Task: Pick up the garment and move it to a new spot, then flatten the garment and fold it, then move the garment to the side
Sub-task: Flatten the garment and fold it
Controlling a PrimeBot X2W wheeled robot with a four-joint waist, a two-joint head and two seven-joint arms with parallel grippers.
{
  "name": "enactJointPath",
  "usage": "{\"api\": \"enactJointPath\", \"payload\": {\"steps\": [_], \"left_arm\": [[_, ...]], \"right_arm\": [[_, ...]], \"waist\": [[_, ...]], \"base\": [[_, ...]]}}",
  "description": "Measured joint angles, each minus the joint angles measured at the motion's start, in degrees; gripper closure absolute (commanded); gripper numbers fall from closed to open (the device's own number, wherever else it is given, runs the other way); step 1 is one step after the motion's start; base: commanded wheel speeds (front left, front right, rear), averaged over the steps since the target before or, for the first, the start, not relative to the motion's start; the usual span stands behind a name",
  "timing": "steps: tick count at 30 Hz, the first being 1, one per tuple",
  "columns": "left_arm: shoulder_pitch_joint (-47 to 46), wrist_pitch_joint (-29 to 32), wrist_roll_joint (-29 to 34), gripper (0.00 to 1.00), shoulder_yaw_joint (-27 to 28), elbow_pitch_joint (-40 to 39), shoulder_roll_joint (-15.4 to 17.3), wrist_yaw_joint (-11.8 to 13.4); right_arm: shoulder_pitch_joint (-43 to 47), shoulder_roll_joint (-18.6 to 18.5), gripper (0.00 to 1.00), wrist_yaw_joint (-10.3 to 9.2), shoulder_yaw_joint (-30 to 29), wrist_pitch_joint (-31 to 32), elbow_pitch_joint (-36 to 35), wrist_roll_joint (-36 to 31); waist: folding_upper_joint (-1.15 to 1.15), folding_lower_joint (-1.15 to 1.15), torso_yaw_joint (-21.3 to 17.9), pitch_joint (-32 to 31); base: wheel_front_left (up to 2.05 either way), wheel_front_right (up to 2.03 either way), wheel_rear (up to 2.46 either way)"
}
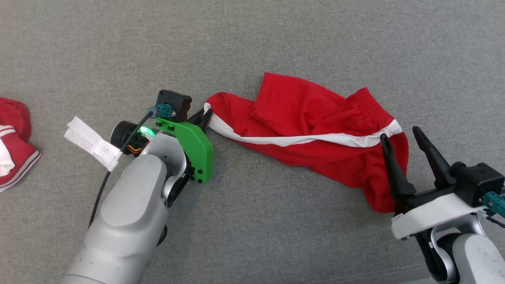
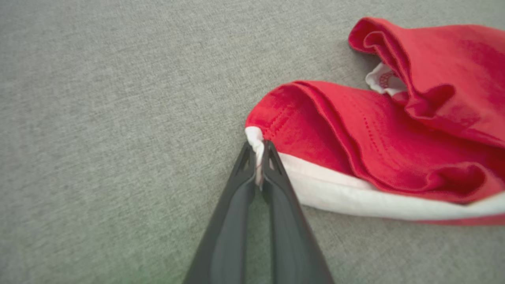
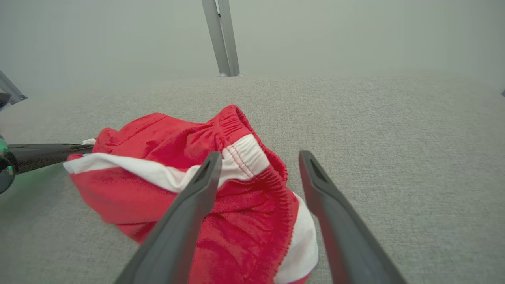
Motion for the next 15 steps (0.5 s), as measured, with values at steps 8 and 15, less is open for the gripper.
{"api": "enactJointPath", "payload": {"steps": [8, 15], "left_arm": [[-1.4, -2.4, -1.0, 1.0, -2.3, 1.4, -0.3, -0.2], [-1.9, -6.7, -1.7, 1.0, -3.0, 1.7, -0.6, -0.3]], "right_arm": [[-3.0, -3.1, 0.0, 0.0, 1.9, 4.1, 1.2, 0.4], [-4.0, -4.3, 1.0, 0.0, 2.4, 6.7, 2.3, 1.7]], "waist": [[0.0, 0.0, 1.3, 0.2], [0.0, 0.0, 2.4, 0.8]], "base": [[0.0, 0.0, 0.0], [0.0, 0.0, 0.0]]}}
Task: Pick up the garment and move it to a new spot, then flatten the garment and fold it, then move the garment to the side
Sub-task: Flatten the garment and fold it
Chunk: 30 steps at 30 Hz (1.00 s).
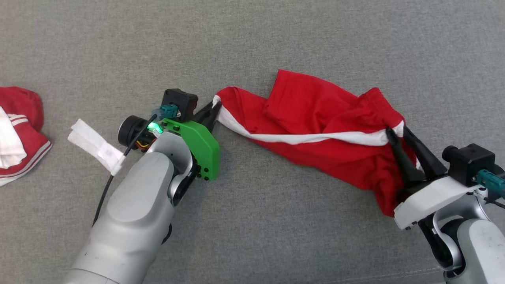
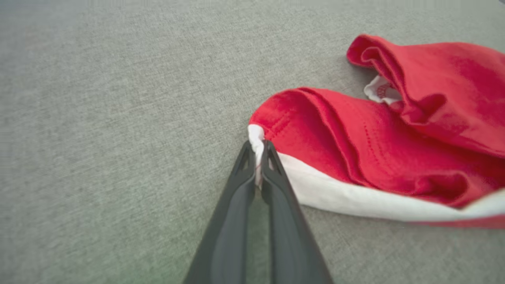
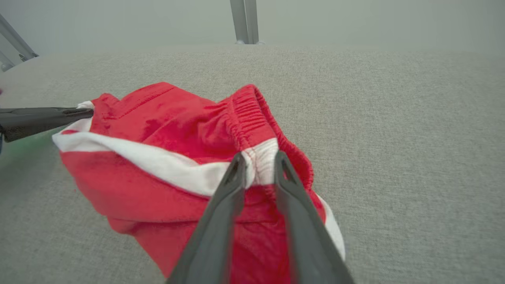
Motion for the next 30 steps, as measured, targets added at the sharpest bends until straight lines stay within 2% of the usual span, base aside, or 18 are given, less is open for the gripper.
{"api": "enactJointPath", "payload": {"steps": [4, 8, 16, 23, 30], "left_arm": [[0.5, -4.2, -0.5, 1.0, 1.4, -1.4, 0.5, 1.1], [1.7, -8.2, -0.7, 1.0, 3.0, -6.6, 1.4, 3.1], [2.4, -12.6, 1.8, 1.0, 6.5, -27.0, 6.7, 8.5], [-0.4, -10.0, 4.2, 1.0, 8.8, -43.6, 10.0, 11.5], [-1.9, -5.2, 3.3, 1.0, 9.3, -47.2, 11.2, 11.9]], "right_arm": [[0.1, 0.0, 1.0, 0.0, -0.7, -1.3, -1.6, 0.4], [-0.1, 0.0, 1.0, 0.0, -2.0, -3.1, -4.6, 0.4], [-6.9, -0.8, 1.0, 0.0, -5.8, -5.1, -11.2, -0.2], [-14.8, -1.6, 1.0, 0.0, -8.1, -3.6, -15.2, -0.2], [-17.8, -1.6, 1.0, 0.0, -8.0, -1.6, -14.6, 1.2]], "waist": [[0.0, 0.0, 0.2, -0.6], [0.0, 0.0, 0.3, -2.1], [0.0, 0.0, 0.9, -6.7], [0.0, 0.0, 1.8, -11.2], [0.0, 0.0, 3.2, -13.9]], "base": [[0.0, 0.0, 0.0], [0.0, 0.0, 0.0], [0.0, 0.0, 0.0], [0.0, 0.0, 0.0], [0.0, 0.0, 0.0]]}}
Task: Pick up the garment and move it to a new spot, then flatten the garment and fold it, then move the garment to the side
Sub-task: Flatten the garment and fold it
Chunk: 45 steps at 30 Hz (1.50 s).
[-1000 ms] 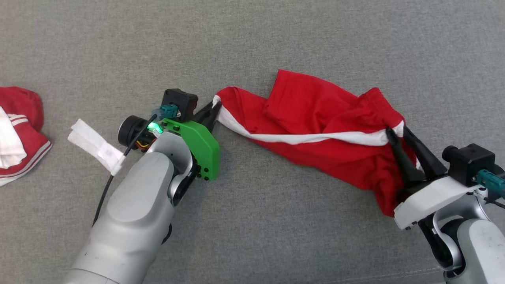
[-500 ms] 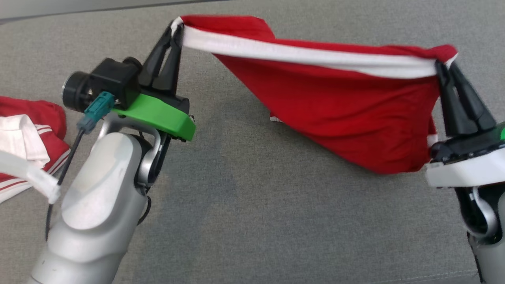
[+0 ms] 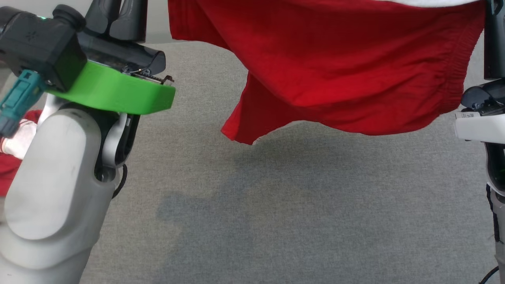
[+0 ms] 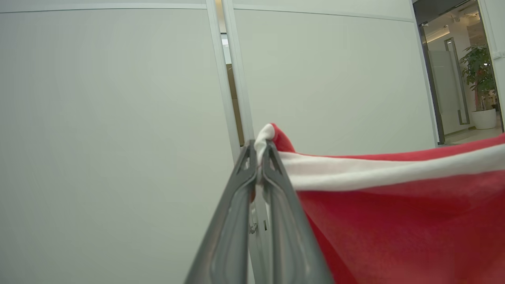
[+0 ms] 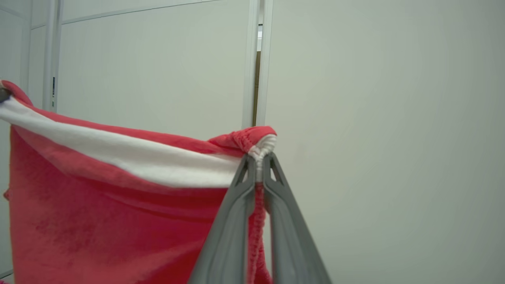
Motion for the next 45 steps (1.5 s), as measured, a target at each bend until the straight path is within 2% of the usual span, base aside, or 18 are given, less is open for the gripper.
{"api": "enactJointPath", "payload": {"steps": [4, 8, 15, 21, 24, 28, 31, 37, 41, 45], "left_arm": [[-1.4, 1.0, -2.4, 1.0, -0.1, 3.5, -0.5, -1.2], [-4.1, -0.3, -4.6, 1.0, 0.0, 9.5, -2.9, -2.8], [-16.7, -9.5, -6.8, 1.0, 1.3, 31.0, -9.3, -6.5], [-28.4, -13.2, -6.4, 1.0, 3.5, 46.7, -12.3, -7.3], [-31.1, -13.5, -5.4, 1.0, 6.0, 49.4, -12.7, -7.1], [-30.2, -13.6, -3.3, 1.0, 8.0, 53.2, -13.4, -6.9], [-26.9, -13.6, -2.5, 1.0, 8.8, 56.8, -13.7, -6.8], [-20.4, -13.6, -3.4, 1.0, 10.4, 60.3, -13.9, -7.6], [-13.6, -13.6, -5.5, 1.0, 9.3, 58.4, -14.0, -8.6], [-4.4, -13.6, -4.9, 1.0, 9.7, 53.7, -14.1, -9.1]], "right_arm": [[-2.4, -0.3, 1.0, 0.0, 1.1, 0.7, 2.6, 1.4], [-6.6, -1.2, 1.0, 0.0, 2.5, 0.8, 6.4, 3.1], [-20.8, -2.1, 1.0, 0.0, 5.9, -1.0, 18.5, 4.8], [-35.7, 0.7, 1.0, 0.0, 9.2, -7.9, 33.8, 6.3], [-41.1, 2.3, 1.0, -0.01, 11.3, -12.1, 42.0, 6.4], [-44.8, 5.0, 1.0, 0.0, 14.3, -15.6, 53.4, 6.3], [-45.3, 7.3, 1.0, -0.01, 17.1, -16.6, 61.1, 6.2], [-41.0, 9.6, 1.0, 0.0, 23.7, -17.4, 68.0, 7.9], [-32.4, 9.1, 1.0, 0.0, 24.6, -17.5, 63.8, 9.4], [-21.2, 7.9, 1.0, 0.0, 25.4, -17.5, 57.7, 10.5]], "waist": [[0.0, 0.0, 0.3, 0.7], [0.0, 0.0, 0.2, 2.4], [0.0, 0.0, 0.2, 7.9], [0.0, 0.0, 0.3, 11.8], [0.0, 0.0, -0.1, 12.5], [0.0, 0.0, -0.6, 12.8], [0.0, 0.0, -1.0, 13.3], [0.0, 0.0, -1.5, 15.2], [0.0, 0.0, -1.5, 15.7], [0.0, 0.0, -1.3, 15.1]], "base": [[0.0, 0.0, 0.0], [0.0, 0.0, 0.0], [0.0, 0.0, 0.0], [0.0, 0.0, 0.0], [0.0, 0.0, 0.0], [0.0, 0.0, 0.0], [0.0, 0.0, 0.0], [0.0, 0.0, 0.0], [0.0, 0.0, 0.0], [0.0, 0.0, 0.0]]}}
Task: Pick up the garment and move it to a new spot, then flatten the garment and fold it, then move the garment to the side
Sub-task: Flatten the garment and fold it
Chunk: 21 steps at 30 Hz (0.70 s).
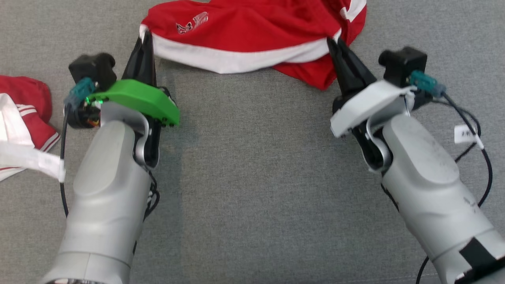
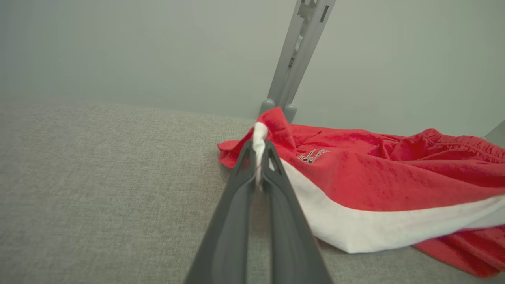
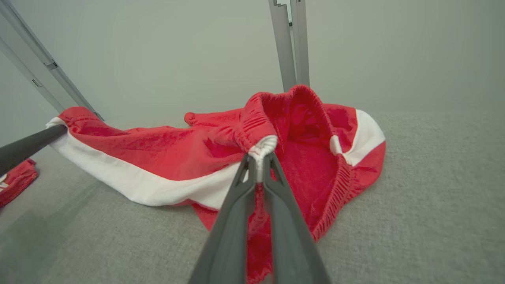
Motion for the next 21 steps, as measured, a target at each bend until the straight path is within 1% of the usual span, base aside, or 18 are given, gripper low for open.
{"api": "enactJointPath", "payload": {"steps": [5, 8, 11, 17, 21], "left_arm": [[9.9, 0.0, 1.5, 1.0, 3.6, -8.2, 0.0, -0.5], [17.2, 0.0, 2.5, 1.0, 6.0, -13.3, 0.1, -0.9], [23.4, 0.0, 3.6, 1.0, 6.9, -17.6, 0.0, -1.3], [33.7, 0.0, 5.3, 1.0, 7.8, -25.2, 0.0, -1.4], [39.1, 0.0, 5.8, 1.0, 8.4, -29.5, 0.0, -0.4]], "right_arm": [[11.2, -2.0, 1.0, 0.0, -0.3, 0.0, -8.6, 0.2], [18.0, -2.4, 1.0, 0.0, -0.6, 0.0, -14.2, 0.0], [24.5, -2.8, 1.0, 0.0, -1.9, 0.0, -19.9, -0.5], [38.3, -1.9, 1.0, 0.0, -4.6, 0.0, -30.1, -2.7], [46.5, -0.5, 1.0, 0.0, -6.4, 1.2, -36.2, -3.6]], "waist": [[0.0, 0.0, 0.4, -1.6], [0.0, 0.0, 0.6, -3.1], [0.0, 0.0, 0.7, -4.7], [0.0, 0.0, 1.1, -8.2], [0.0, 0.0, 1.3, -10.1]], "base": [[0.0, 0.0, 0.0], [0.0, 0.0, 0.0], [0.0, 0.0, 0.0], [0.0, 0.0, 0.0], [0.0, 0.0, 0.0]]}}
